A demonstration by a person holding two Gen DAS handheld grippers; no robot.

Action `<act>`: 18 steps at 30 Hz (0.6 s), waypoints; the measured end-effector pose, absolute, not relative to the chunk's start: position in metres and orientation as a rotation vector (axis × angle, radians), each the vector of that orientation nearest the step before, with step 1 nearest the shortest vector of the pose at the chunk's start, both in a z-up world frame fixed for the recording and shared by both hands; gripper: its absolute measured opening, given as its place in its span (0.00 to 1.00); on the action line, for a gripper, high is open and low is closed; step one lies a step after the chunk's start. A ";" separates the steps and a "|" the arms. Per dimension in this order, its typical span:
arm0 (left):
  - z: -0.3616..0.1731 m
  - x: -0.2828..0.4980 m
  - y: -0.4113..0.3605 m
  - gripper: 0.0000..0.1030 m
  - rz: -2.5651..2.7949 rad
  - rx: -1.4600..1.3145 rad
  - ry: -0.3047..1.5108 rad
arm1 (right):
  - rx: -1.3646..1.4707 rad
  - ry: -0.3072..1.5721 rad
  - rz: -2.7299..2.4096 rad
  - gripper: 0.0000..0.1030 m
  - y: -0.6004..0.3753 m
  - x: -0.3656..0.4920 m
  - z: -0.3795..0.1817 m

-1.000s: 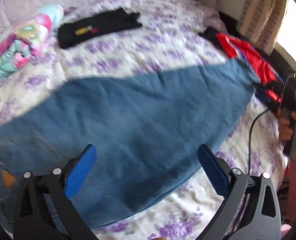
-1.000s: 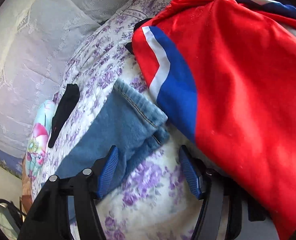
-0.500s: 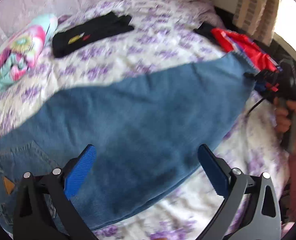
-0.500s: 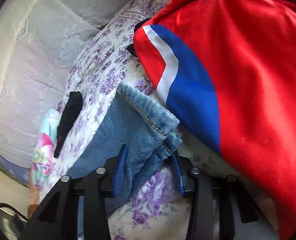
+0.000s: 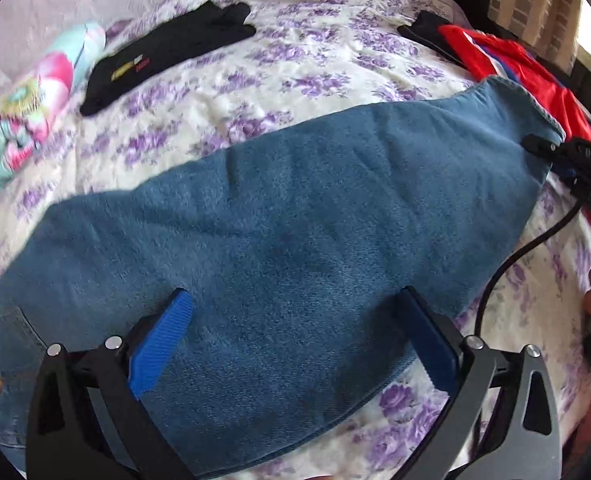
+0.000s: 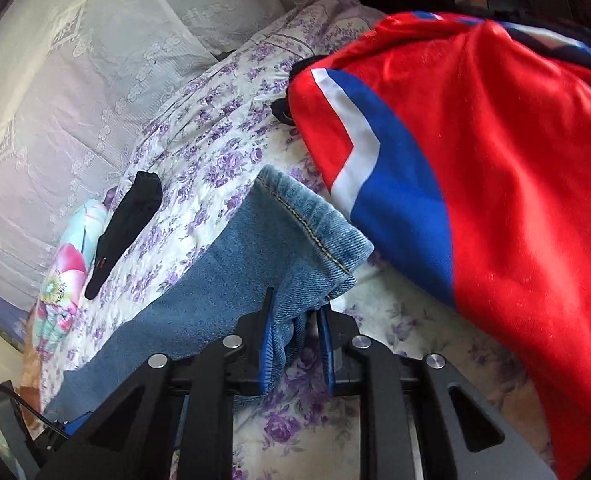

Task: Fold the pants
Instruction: 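Grasp the leg hem with the right tool and lift it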

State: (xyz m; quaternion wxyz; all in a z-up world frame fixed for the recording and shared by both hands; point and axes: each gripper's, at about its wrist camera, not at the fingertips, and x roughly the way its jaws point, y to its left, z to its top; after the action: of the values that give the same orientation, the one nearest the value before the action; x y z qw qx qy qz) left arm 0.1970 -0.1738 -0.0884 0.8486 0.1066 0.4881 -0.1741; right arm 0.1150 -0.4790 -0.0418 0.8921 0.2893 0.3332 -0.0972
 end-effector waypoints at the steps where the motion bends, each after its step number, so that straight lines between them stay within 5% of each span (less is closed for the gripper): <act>1: -0.088 0.197 -0.174 0.96 -0.368 0.226 1.027 | 0.590 0.687 -0.204 0.18 -0.478 0.114 -0.040; 13: -0.081 0.195 -0.165 0.96 -0.392 0.184 1.030 | 0.365 0.592 -0.237 0.15 -0.445 0.104 0.004; 18: -0.042 0.180 -0.107 0.96 -0.388 0.100 0.893 | 0.164 0.534 -0.235 0.15 -0.417 0.098 0.032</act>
State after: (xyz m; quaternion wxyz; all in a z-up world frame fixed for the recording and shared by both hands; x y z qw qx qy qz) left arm 0.1804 -0.1066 -0.0421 0.8826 0.0479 0.4290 -0.1862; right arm 0.0980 -0.4172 0.0319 0.9545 0.0809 0.2627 -0.1157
